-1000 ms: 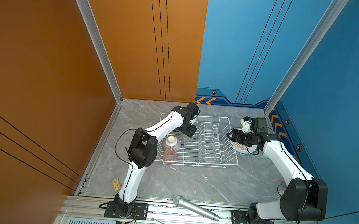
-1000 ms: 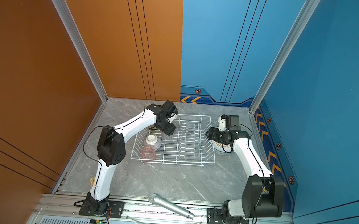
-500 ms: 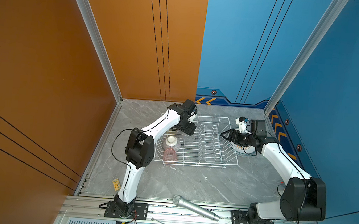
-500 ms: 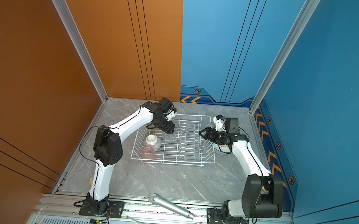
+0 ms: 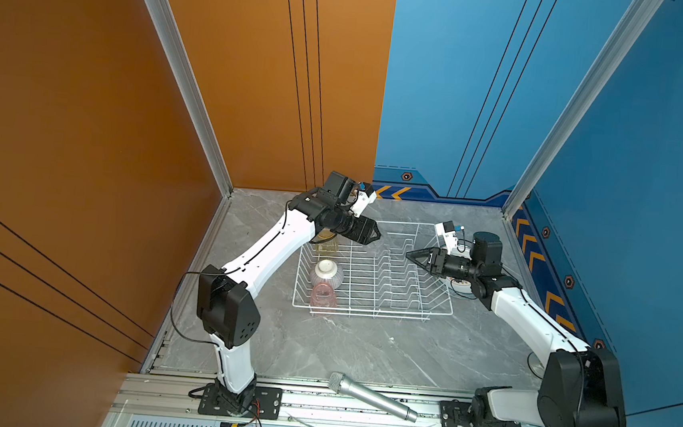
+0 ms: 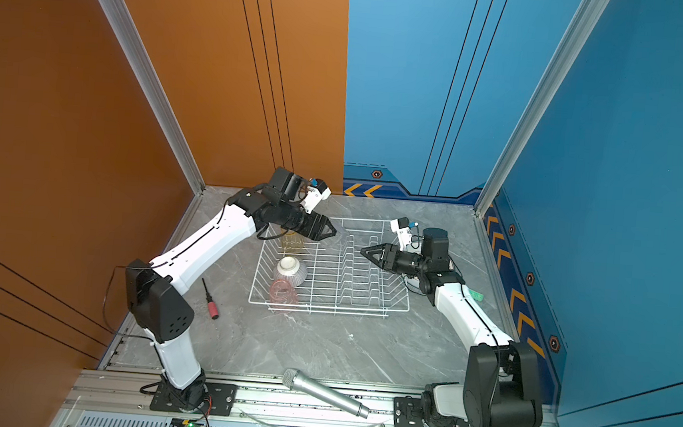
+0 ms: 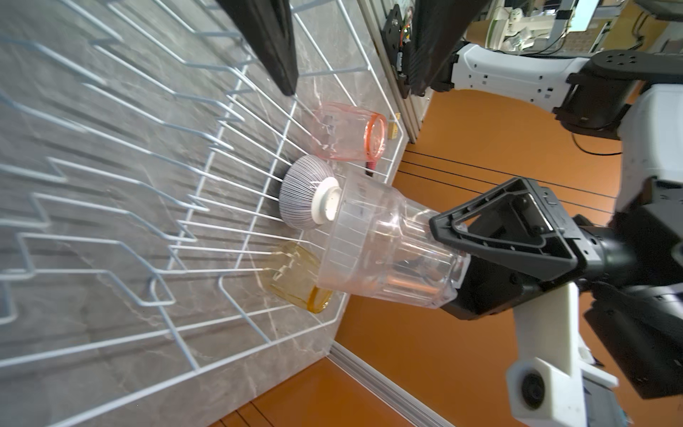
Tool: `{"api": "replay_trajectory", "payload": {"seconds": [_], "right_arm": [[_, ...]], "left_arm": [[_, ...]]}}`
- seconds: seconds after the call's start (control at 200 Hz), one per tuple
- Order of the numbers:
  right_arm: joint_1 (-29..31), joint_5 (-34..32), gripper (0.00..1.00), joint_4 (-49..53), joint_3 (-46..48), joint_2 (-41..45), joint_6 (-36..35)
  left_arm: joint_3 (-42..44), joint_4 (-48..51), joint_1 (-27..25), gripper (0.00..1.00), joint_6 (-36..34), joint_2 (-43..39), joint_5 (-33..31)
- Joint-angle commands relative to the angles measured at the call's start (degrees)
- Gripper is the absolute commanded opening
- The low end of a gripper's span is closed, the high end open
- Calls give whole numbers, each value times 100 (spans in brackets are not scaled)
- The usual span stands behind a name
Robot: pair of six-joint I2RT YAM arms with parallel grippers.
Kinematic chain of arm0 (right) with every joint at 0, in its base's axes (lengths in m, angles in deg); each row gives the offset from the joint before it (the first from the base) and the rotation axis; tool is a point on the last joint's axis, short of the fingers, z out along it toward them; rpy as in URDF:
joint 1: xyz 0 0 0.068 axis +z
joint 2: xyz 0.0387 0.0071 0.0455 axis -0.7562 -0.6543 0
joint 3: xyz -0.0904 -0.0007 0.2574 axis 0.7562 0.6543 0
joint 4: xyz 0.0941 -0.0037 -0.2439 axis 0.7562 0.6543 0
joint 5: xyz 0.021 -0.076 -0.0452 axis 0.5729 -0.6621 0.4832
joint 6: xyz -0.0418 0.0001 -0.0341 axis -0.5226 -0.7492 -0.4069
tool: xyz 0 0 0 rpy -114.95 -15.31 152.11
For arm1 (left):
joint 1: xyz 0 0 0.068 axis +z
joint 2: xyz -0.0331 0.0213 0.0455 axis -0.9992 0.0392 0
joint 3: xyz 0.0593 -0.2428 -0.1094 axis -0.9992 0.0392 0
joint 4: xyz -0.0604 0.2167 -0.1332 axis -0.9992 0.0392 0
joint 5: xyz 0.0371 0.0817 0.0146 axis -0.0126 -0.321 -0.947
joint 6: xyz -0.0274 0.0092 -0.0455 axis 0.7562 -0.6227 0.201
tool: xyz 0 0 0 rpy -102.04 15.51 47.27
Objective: Unload the mixed dishes from the dish rack
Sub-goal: 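Lift the clear glass with the left gripper toward the right gripper while right gripper approaches, then close the right gripper on the clear glass while the left gripper opens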
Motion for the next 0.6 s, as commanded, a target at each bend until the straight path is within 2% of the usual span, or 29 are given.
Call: {"api": "replay_trajectory", "payload": {"seconds": [0.0,0.095,0.26,0.481,0.596], "right_arm": [[106,497,47,-2116,234,-28,1376],[158,533,46,-2606,263,-113,1719],[247,513,46,-2789,211,-176,1872],[201,502,46,-2716,228,-122,1913],[67,482,45,-2071,208,171,1539]], "left_arm": [[316,-843,86,37,393,-252,752],[583,-1289,130,37,635,-384,1033],[924,-1910,158,36,954,-526,1423],[1152,-2328,217,37,1153,-645,1539],[1136,-2168,275,36,1055,-661,1443]]}}
